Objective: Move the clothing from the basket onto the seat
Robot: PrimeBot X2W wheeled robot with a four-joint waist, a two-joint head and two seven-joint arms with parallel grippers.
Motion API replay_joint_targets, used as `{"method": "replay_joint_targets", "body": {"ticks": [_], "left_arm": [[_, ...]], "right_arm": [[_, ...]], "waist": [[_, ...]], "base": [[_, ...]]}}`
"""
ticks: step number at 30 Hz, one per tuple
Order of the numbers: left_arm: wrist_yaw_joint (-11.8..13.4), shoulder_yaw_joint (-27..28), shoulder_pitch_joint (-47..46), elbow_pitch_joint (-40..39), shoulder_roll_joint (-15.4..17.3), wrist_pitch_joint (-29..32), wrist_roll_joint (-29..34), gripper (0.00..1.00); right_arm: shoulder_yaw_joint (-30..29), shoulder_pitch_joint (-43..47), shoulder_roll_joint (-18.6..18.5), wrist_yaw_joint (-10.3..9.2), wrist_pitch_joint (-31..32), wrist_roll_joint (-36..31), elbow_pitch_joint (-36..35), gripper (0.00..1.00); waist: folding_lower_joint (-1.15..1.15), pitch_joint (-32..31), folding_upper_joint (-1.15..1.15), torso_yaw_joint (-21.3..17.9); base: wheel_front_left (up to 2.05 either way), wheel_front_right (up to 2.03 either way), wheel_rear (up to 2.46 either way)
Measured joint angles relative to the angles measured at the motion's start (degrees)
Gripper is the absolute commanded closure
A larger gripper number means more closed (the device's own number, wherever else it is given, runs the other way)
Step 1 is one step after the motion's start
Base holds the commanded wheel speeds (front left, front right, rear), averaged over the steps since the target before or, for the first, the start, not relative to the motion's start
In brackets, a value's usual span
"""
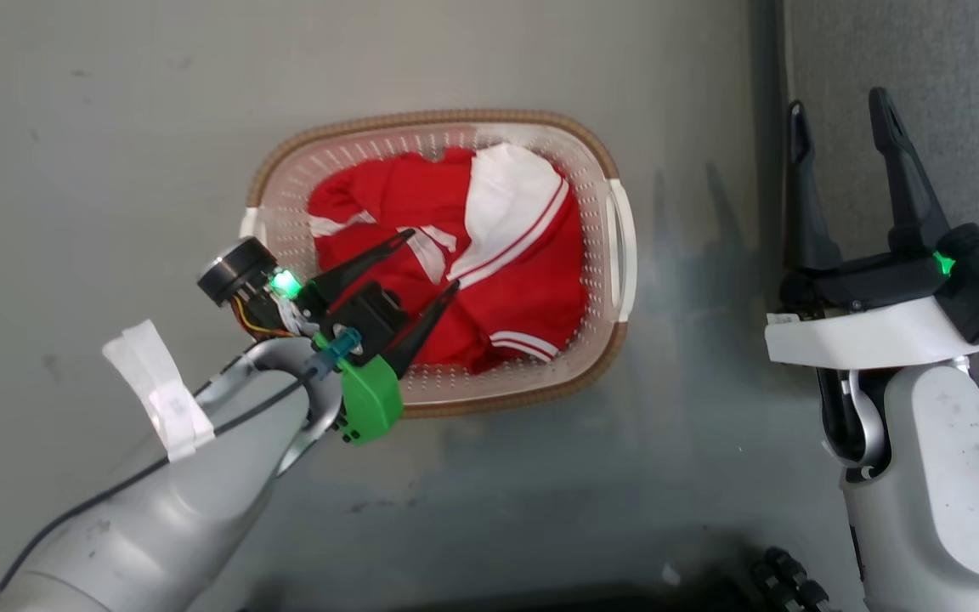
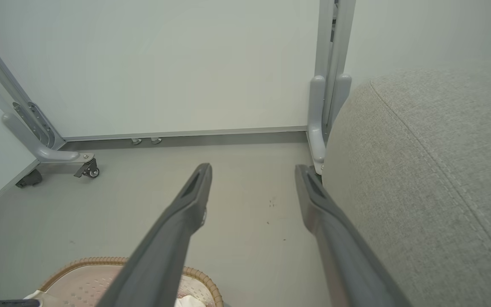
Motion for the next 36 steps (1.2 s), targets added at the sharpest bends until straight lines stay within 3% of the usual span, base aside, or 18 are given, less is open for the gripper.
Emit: {"method": "replay_joint_targets", "body": {"ticks": [6, 11, 16, 26, 33, 34, 35, 36], "left_arm": [[0.0, -10.5, -6.7, 11.5, 0.5, 0.6, -6.3, 0.0], [0.0, -16.5, -10.9, 16.3, 0.4, 2.2, -9.3, 0.0], [0.0, -18.3, -12.8, 19.3, 0.3, 4.2, -11.1, 0.0], [0.0, -19.3, -13.4, 22.3, 1.8, 13.8, -12.5, 0.0], [0.0, -19.3, -13.3, 20.9, 3.1, 15.1, -13.4, 0.0], [0.0, -19.4, -13.3, 20.6, 3.3, 15.6, -13.3, 0.05], [0.0, -19.4, -13.2, 20.2, 3.5, 15.7, -12.9, 0.64], [0.0, -19.4, -13.1, 20.0, 3.6, 15.6, -12.9, 0.85]], "right_arm": [[1.1, -1.2, 0.0, 0.01, 0.0, 2.5, -0.4, 0.0], [1.5, -1.4, -0.1, 0.0, 0.0, 4.4, -0.2, 0.0], [2.5, -2.2, -0.1, 0.0, 0.0, 6.1, 0.0, 0.0], [5.3, -2.5, 0.0, 0.0, 0.0, 9.0, -0.3, 0.0], [5.8, -2.8, 0.0, 0.0, 0.0, 10.2, 0.0, 0.0], [5.8, -2.9, 0.0, 0.0, 0.0, 10.3, 0.1, 0.0], [5.8, -3.0, 0.0, 0.01, 0.0, 10.4, 0.2, 0.0], [5.9, -3.1, 0.0, 0.01, 0.0, 10.5, 0.3, 0.0]], "waist": [[0.0, 5.2, 0.0, -3.0], [-0.01, 8.1, 0.0, -6.1], [-0.01, 10.6, 0.0, -8.8], [-0.01, 13.9, 0.0, -13.0], [-0.01, 15.3, 0.0, -15.0], [-0.01, 15.5, 0.0, -15.2], [-0.01, 15.6, 0.0, -15.4], [-0.01, 15.6, 0.0, -15.6]], "base": [[0.0, 0.0, 0.0], [0.0, 0.0, 0.0], [0.0, 0.0, 0.0], [0.0, 0.0, 0.0], [0.0, 0.0, 0.0], [0.0, 0.0, 0.0], [0.0, 0.0, 0.0], [0.0, 0.0, 0.0]]}}
